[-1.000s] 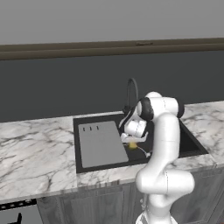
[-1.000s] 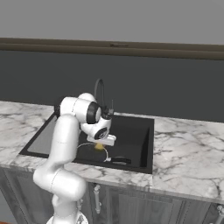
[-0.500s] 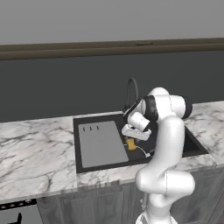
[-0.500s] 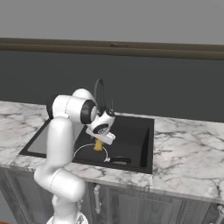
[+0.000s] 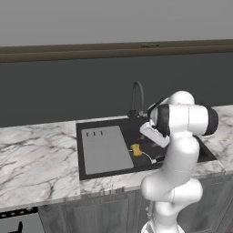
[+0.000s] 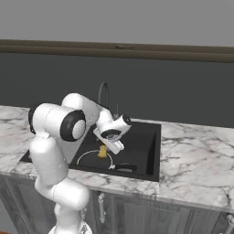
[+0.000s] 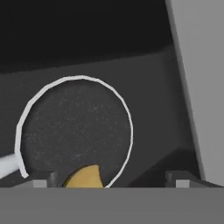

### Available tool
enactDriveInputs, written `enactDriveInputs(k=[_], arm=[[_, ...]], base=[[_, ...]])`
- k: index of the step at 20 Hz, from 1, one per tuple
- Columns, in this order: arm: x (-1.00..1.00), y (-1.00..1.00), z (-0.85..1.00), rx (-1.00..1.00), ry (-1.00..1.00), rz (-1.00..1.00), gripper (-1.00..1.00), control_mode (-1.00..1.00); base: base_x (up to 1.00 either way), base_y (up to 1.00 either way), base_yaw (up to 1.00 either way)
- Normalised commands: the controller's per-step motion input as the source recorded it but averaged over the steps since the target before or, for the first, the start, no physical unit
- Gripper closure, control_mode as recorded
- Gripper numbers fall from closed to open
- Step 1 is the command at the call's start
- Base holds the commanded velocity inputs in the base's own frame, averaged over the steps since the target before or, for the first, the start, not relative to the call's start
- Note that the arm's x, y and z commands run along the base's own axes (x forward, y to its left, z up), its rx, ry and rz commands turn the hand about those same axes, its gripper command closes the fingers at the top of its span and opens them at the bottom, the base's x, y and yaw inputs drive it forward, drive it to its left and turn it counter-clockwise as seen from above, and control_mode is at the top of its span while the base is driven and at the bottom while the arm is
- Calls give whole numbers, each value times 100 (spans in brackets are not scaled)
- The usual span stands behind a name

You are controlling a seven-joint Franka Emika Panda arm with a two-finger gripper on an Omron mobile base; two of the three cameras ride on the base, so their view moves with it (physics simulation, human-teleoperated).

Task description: Pick the pan and sponge and place them into the sink. Then turn on the water.

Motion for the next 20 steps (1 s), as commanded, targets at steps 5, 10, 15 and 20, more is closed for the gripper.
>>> enactDriveInputs(k=[5,10,15,20], arm=[[-67,-63,89,27,-5,-3,-100,-100],[-60,-50,96,32,0,-8,-100,-100],[-49,-13,99,36,0,-19,-100,-100],[-7,2,89,38,0,-30,-100,-100]], base=[[0,0,0],[0,0,0],[0,0,0],[0,0,0]])
